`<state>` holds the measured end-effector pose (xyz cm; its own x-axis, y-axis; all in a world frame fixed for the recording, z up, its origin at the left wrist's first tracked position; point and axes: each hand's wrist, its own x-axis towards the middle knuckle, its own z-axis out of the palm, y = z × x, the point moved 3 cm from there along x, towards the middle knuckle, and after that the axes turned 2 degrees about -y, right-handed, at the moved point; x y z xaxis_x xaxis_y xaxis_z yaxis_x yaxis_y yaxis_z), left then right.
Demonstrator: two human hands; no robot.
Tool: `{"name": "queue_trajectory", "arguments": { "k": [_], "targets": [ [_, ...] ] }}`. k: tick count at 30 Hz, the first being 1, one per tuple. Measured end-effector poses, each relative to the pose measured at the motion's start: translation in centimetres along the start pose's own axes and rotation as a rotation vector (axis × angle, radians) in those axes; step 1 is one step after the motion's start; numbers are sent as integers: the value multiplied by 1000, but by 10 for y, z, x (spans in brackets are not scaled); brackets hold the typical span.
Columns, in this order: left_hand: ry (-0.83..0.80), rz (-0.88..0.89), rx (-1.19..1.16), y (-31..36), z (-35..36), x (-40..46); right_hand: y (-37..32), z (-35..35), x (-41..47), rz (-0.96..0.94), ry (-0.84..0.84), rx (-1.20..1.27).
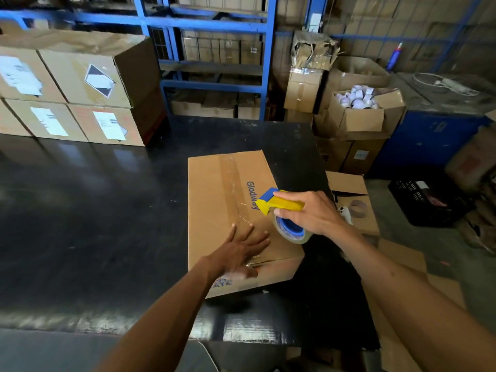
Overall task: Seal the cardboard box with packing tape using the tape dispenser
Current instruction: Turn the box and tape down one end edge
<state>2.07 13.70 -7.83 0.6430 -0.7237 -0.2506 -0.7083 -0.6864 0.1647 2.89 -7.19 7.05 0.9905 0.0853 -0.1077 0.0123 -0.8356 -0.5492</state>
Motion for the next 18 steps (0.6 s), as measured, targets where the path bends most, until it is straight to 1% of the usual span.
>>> {"name": "queue_trajectory", "arguments": {
  "k": [3, 6, 9, 12, 18],
  "targets": [
    [97, 59, 69, -5, 9, -10, -9, 7, -8, 36, -11, 7],
    [128, 137, 72, -13, 12, -17, -14, 12, -18, 42, 11, 61],
    [90, 206, 60, -26, 7, -21, -20, 19, -26, 48, 19, 85],
    [30, 247, 64, -39, 1, -19, -30, 24, -32, 55, 25, 56],
    [16, 320, 12, -43, -8, -15, -50, 34, -37, 44, 36, 23]
  ]
}}
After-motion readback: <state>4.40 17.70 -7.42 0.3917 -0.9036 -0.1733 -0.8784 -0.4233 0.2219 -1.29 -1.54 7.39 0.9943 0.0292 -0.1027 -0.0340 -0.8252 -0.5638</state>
